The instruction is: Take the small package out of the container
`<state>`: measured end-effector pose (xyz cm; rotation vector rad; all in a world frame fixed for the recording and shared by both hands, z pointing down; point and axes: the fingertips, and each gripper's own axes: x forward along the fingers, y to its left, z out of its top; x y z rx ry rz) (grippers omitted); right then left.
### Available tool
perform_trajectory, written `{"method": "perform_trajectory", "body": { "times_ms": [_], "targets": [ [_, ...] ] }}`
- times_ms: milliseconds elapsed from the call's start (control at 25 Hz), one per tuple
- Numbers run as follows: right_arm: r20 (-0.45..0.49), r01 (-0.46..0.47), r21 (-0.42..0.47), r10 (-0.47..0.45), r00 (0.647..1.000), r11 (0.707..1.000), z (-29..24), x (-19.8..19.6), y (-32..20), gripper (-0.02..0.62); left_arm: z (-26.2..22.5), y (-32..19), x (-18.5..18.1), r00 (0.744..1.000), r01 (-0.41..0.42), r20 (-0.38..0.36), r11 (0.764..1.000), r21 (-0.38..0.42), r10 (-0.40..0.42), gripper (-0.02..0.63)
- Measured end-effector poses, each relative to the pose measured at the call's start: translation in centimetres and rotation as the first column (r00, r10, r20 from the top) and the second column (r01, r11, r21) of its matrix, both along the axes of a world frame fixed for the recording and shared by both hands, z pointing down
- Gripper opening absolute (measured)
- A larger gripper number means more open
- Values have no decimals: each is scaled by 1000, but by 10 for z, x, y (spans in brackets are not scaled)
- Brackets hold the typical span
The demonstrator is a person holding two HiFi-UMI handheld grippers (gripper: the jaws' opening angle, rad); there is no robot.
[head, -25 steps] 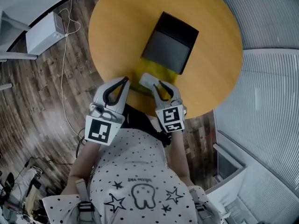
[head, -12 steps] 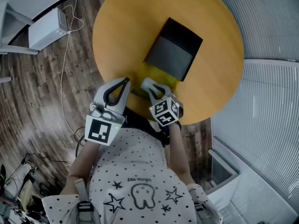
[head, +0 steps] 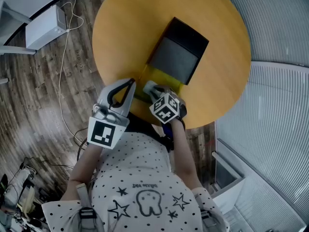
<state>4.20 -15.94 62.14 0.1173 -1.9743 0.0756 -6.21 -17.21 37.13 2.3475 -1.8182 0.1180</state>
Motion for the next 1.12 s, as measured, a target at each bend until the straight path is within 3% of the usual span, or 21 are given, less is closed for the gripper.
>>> {"method": "perform_trajectory", "body": {
  "times_ms": [160,680,1120],
  "targets": [
    [-14,26,0,-26,1000,1000,-3,4,0,7,1,-5,1,1000,-7,-3,1000,1,7,9],
    [77,-103,54,98,992,993,-32,4,-17,3,2,-1,3,1000,-13,-11,1000,9,13,9],
    [199,-235,151,204,959,960,-71,6,-36,3,-4,10,5,1000,-29,-10,999,40,30,9]
  ]
}}
